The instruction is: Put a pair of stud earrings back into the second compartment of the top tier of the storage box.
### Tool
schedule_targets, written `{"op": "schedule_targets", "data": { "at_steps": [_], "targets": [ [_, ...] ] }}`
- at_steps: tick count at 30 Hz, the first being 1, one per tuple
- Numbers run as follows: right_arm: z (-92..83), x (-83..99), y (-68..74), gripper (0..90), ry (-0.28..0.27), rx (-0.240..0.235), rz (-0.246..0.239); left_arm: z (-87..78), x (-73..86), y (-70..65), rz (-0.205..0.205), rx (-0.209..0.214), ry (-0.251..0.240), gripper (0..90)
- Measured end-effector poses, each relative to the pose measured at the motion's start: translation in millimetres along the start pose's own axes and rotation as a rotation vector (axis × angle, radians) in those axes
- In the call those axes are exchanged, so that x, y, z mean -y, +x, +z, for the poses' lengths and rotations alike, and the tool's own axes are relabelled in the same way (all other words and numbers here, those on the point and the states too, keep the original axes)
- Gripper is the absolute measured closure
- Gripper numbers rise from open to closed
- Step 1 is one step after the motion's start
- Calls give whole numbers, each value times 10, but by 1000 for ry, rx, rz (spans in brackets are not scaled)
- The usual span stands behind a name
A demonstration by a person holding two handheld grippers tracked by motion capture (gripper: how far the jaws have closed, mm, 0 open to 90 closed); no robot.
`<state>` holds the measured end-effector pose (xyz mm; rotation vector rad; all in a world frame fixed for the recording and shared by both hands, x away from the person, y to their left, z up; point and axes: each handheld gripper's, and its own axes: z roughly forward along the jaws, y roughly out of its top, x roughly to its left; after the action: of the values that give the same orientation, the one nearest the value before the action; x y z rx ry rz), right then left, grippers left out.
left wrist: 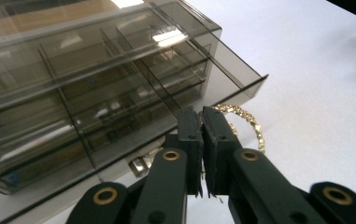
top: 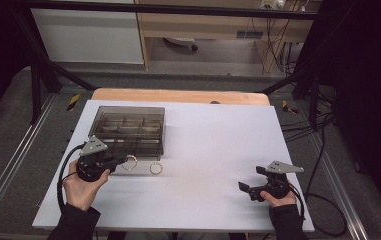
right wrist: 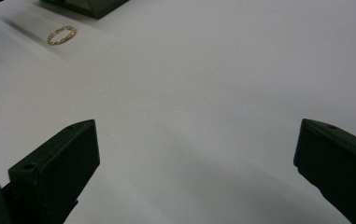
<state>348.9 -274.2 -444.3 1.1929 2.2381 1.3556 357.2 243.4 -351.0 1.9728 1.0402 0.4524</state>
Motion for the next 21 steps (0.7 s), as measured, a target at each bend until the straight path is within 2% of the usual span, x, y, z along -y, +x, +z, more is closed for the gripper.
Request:
{"op": "schedule_targets", "data": {
  "at_steps": [15, 21],
  "targets": [
    [0, 0, 0, 9, 1, 0, -1, 40, -147, 132, -4, -28, 11, 864],
    [-4, -1, -2, 9, 0, 1, 0, 84, -176, 219, -24, -37, 23, 864]
  ]
}}
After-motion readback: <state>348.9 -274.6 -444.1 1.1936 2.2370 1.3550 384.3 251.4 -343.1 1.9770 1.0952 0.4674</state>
